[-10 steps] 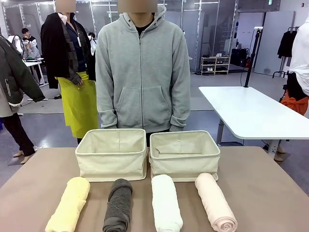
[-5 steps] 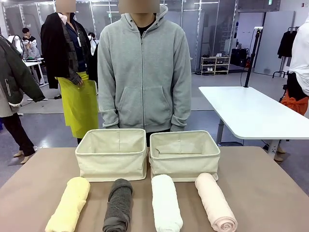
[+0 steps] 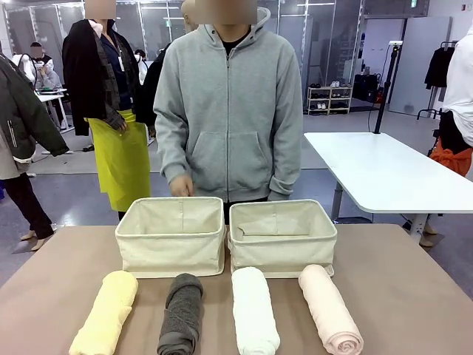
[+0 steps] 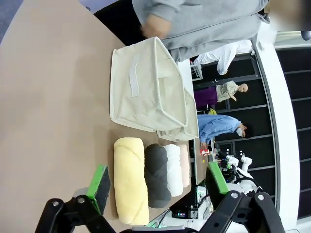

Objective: Divide the towels into two baskets.
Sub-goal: Pick up one hotel-folded towel and place it in the Fabric basket indicated by the person.

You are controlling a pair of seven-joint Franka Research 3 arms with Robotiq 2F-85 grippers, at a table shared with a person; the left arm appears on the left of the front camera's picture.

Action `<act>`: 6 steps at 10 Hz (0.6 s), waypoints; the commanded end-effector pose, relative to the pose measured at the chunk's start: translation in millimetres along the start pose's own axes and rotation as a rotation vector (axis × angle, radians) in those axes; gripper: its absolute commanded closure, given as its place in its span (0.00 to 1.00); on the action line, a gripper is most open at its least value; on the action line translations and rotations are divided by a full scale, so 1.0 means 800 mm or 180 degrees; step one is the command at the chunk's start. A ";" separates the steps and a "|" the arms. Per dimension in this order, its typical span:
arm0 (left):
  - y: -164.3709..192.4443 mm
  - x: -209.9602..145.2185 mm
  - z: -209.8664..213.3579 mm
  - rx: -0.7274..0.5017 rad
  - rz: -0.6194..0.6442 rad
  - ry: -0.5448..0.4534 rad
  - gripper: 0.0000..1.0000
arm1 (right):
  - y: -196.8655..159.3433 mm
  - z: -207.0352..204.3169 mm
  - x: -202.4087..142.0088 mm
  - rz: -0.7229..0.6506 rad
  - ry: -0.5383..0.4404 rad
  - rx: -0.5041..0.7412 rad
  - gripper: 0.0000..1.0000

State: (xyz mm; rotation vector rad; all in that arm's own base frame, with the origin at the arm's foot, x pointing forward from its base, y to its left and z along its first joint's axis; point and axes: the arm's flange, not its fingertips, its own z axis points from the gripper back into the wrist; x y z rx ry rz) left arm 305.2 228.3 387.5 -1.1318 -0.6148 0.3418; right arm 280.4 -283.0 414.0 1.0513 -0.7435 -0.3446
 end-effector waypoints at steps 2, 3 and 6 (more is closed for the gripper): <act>0.000 0.000 0.004 -0.0005 0.0003 -0.0029 0.00 | 0.001 0.003 0.000 -0.0003 -0.0036 0.0011 0.00; 0.000 0.000 0.004 -0.0005 0.0003 -0.0029 0.00 | 0.001 0.003 0.000 -0.0003 -0.0036 0.0011 0.00; 0.000 0.000 0.004 -0.0005 0.0003 -0.0029 0.00 | 0.001 0.003 0.000 -0.0003 -0.0036 0.0011 0.00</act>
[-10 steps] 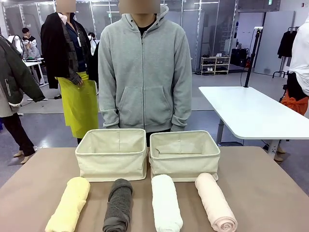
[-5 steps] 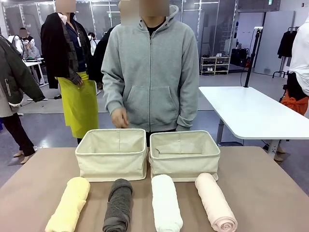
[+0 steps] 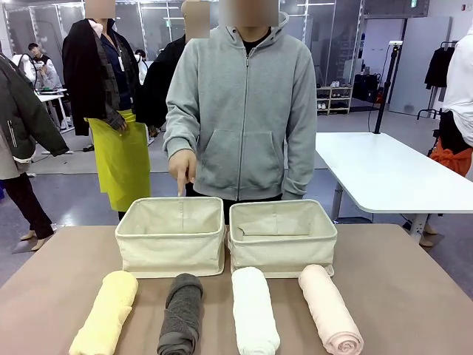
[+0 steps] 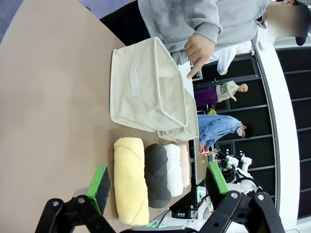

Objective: Divide the towels into two baskets.
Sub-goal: Pick up one hotel-folded towel and place it in the Fabric basket indicated by the person.

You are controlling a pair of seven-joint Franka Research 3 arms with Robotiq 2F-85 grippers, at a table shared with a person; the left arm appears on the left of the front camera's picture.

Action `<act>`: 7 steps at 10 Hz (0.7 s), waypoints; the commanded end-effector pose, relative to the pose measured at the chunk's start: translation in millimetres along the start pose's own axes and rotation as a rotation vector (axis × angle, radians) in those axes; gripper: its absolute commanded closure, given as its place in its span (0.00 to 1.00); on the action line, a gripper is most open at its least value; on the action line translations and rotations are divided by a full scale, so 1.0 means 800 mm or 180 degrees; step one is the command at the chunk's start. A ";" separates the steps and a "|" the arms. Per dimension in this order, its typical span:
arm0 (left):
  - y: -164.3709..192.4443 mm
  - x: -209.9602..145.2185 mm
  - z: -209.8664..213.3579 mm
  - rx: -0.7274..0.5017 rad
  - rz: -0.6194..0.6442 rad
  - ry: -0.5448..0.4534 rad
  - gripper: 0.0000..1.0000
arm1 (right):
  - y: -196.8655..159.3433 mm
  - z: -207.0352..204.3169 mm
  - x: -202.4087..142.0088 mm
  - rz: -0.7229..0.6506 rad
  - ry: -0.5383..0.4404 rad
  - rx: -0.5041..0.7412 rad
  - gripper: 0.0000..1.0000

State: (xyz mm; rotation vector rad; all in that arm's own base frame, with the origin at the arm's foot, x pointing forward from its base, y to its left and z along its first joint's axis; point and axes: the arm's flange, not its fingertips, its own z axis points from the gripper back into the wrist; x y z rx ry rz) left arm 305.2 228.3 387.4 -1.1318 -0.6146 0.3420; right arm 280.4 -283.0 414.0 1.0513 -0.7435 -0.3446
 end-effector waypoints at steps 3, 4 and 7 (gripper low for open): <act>0.000 0.000 0.004 -0.0005 0.0002 -0.0029 0.00 | 0.001 0.003 0.000 -0.0003 -0.0036 0.0010 0.00; 0.000 0.000 0.004 -0.0005 0.0002 -0.0029 0.00 | 0.001 0.003 0.000 -0.0003 -0.0036 0.0010 0.00; 0.000 0.000 0.004 -0.0005 0.0002 -0.0029 0.00 | 0.001 0.003 0.000 -0.0003 -0.0036 0.0010 0.00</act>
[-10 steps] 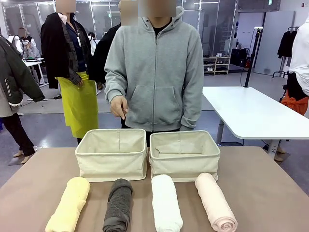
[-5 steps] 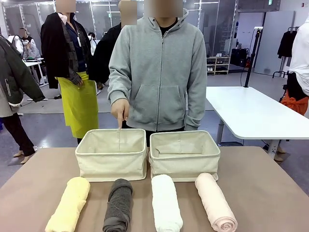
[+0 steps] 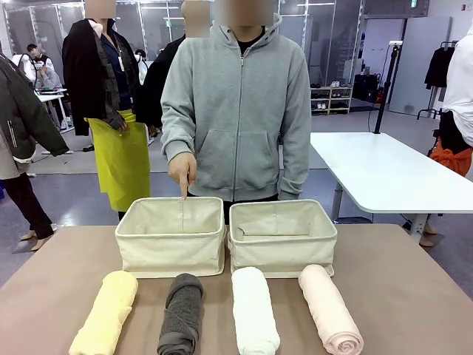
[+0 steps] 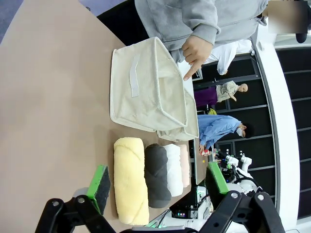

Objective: Divide the towels into two baskets.
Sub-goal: Pick up one hotel-folded towel and place it in the Fabric basket indicated by the person.

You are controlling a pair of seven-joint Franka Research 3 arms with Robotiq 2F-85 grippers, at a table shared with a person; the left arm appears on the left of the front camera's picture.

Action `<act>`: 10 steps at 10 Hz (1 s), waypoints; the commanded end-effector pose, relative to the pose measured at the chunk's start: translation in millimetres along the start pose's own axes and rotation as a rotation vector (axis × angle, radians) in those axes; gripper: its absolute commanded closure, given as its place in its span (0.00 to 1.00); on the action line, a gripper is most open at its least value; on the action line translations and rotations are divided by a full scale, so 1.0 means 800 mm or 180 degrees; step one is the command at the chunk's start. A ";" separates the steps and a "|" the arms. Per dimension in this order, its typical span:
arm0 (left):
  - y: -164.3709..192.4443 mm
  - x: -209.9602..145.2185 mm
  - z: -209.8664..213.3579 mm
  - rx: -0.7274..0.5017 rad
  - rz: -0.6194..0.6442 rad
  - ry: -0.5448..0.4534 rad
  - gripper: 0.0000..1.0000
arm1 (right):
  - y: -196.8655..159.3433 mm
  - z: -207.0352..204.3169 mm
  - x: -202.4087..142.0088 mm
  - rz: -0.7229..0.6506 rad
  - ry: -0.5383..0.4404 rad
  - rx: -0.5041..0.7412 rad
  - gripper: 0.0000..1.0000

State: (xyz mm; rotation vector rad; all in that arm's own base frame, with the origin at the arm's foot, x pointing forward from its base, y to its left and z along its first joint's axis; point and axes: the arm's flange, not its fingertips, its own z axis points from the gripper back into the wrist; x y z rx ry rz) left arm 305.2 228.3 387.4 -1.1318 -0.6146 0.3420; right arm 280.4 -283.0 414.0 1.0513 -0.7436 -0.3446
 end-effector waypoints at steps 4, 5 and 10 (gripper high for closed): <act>0.000 0.000 0.004 -0.0005 0.0002 -0.0030 0.00 | 0.001 0.003 0.000 -0.0003 -0.0036 0.0010 0.00; 0.000 0.000 0.004 -0.0005 0.0002 -0.0030 0.00 | 0.001 0.003 0.000 -0.0003 -0.0036 0.0010 0.00; -0.093 -0.011 -0.058 0.0674 -0.0404 0.0570 0.00 | 0.001 0.003 0.000 -0.0003 -0.0036 0.0010 0.00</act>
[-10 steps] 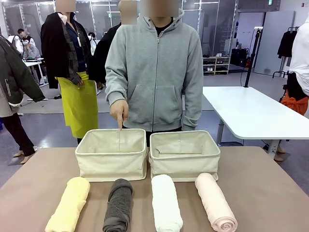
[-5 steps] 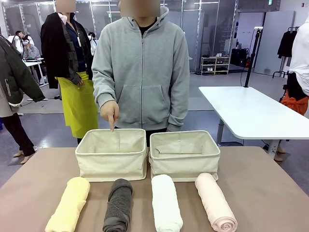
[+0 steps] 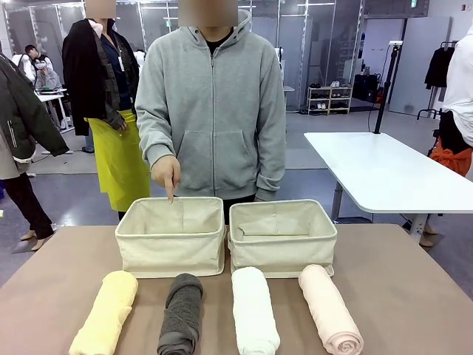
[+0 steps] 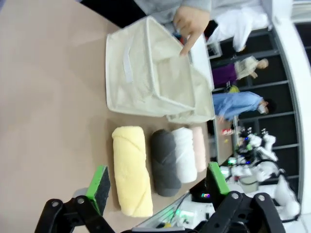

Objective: Divide the towels into two baskets.
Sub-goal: Pick up one hotel-folded towel and place it in the Fabric basket indicated by the person.

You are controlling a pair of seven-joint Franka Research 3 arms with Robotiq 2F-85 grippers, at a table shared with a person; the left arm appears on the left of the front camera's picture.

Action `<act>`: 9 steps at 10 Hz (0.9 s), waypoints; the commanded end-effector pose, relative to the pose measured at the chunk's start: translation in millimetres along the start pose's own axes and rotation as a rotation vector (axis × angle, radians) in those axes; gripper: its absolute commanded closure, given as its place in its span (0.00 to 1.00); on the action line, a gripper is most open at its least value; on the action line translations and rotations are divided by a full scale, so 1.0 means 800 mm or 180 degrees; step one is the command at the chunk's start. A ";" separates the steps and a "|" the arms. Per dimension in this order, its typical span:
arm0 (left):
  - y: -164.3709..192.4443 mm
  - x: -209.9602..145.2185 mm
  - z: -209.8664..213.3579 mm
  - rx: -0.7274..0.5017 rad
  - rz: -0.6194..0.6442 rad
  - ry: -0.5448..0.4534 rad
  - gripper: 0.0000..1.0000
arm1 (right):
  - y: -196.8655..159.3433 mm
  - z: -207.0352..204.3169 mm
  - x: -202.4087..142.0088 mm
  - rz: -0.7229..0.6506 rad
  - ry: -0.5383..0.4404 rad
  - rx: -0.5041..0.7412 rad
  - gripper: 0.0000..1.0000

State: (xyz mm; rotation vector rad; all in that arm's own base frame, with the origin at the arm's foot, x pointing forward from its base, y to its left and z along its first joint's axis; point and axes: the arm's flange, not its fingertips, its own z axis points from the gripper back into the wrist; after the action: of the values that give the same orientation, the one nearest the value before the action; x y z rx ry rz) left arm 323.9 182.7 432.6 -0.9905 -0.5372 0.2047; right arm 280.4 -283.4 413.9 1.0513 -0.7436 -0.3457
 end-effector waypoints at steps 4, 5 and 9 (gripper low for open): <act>-0.074 -0.041 -0.096 0.0834 -0.0130 0.0644 0.00 | 0.001 0.003 0.000 -0.0001 -0.0034 0.0011 0.00; -0.080 -0.049 -0.113 0.0907 -0.0092 0.0717 0.00 | 0.001 0.003 0.000 -0.0001 -0.0034 0.0011 0.00; -0.090 -0.080 -0.149 0.1210 -0.0187 0.0797 0.00 | 0.001 0.003 0.000 -0.0001 -0.0034 0.0011 0.00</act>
State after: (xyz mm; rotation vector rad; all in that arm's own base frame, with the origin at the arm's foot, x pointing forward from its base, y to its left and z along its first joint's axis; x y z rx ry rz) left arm 367.1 47.3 448.6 -0.6562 -0.2826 0.1000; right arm 280.4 -283.8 412.9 1.0517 -0.7422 -0.3480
